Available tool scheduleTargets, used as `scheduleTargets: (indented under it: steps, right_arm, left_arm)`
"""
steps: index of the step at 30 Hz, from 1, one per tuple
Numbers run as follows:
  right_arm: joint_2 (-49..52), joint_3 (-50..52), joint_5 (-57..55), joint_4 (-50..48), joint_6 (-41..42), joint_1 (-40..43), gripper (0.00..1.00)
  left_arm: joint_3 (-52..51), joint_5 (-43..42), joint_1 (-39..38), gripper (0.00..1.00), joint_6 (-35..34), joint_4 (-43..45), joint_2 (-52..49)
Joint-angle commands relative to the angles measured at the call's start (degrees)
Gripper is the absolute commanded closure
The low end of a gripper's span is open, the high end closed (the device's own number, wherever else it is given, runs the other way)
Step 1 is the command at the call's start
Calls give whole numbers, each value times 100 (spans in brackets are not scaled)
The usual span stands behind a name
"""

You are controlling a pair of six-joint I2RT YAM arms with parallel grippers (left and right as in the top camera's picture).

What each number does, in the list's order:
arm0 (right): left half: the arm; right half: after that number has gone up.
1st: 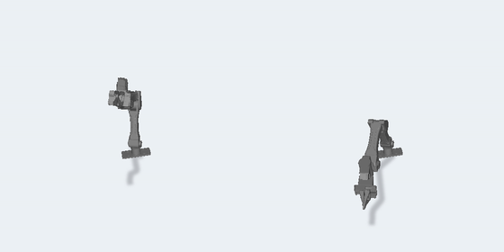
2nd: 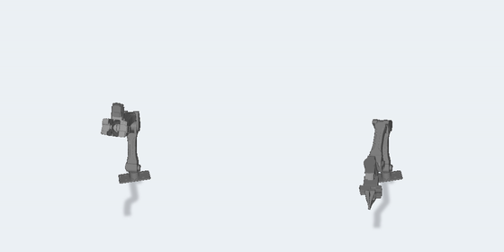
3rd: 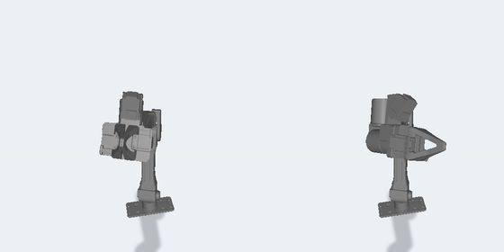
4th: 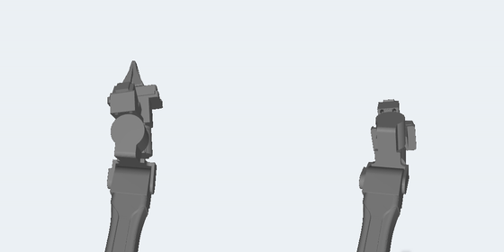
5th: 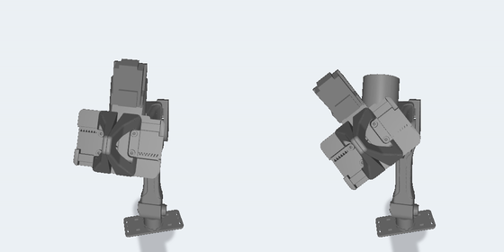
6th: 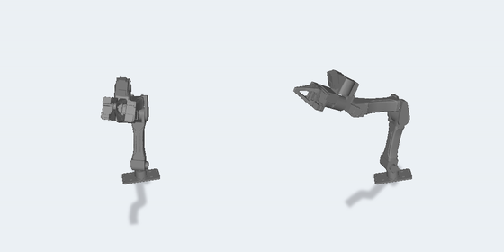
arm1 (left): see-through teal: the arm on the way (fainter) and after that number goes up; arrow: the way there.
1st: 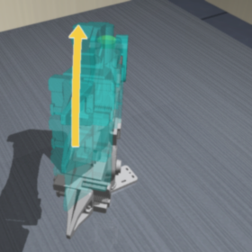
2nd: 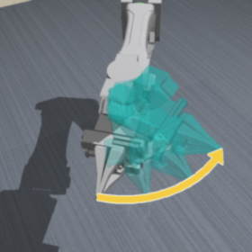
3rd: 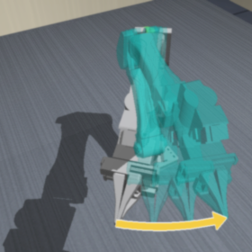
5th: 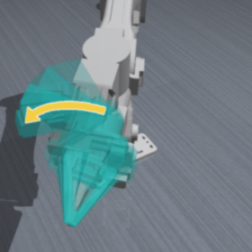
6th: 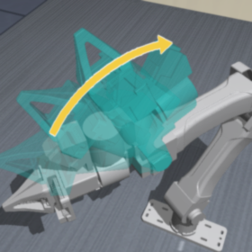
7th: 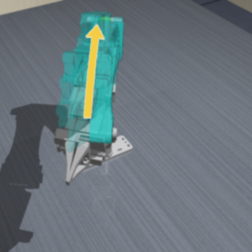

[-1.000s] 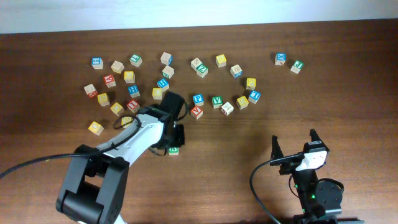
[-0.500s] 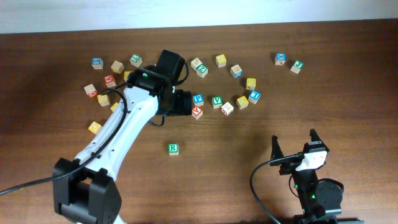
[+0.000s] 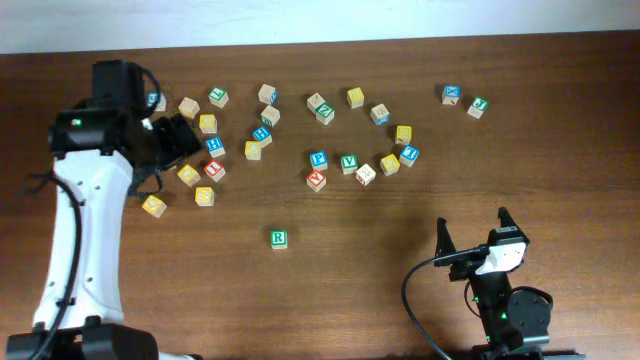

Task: Spell out RSS
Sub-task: 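Reach the left gripper to the yellow S block and grasp it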

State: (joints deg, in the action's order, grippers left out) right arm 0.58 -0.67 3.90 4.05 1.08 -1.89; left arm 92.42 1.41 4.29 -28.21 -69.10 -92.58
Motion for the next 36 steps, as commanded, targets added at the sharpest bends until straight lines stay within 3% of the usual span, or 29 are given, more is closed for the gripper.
scheduleTargets:
  steps: [1,8,15,18,26,36]
  right_arm:
    - [-37,35,-9,22,-22,37,2]
    - [-37,35,-9,22,-22,37,2]
    - [-37,35,-9,22,-24,37,2]
    - [-37,35,-9,22,-24,37,2]
    - [-37,35,-9,22,-24,37,1]
    - [-37,35,-7,22,-24,37,2]
  left_arm:
    - [31,-11,514,1,-306,-63,13]
    - [31,-15,588,1,-234,-365,-24]
    - [31,-673,374,1,1014,-684,-785]
    - [31,-656,50,4,1014,-634,-1067]
    - [20,31,-501,34,1139,-269,-2015]
    - [13,291,-501,32,1165,463,-2723]
